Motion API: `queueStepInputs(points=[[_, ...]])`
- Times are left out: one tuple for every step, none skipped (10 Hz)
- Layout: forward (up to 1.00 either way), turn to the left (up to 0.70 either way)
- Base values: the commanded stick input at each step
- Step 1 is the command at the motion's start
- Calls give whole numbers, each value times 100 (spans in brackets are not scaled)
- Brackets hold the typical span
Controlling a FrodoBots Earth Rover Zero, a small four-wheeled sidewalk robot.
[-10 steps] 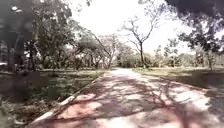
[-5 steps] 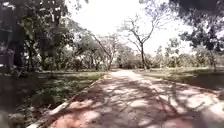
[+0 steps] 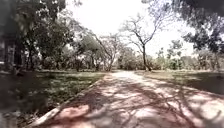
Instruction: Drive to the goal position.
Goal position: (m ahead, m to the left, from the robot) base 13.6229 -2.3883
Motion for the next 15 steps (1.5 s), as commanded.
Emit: queueStepInputs(points=[[70, 0], [70, 0], [70, 0], [70, 0], [70, 0], [70, 0], [70, 0], [70, 0], [70, 0], [70, 0], [70, 0], [70, 0], [70, 0], [70, 0], [70, 0]])
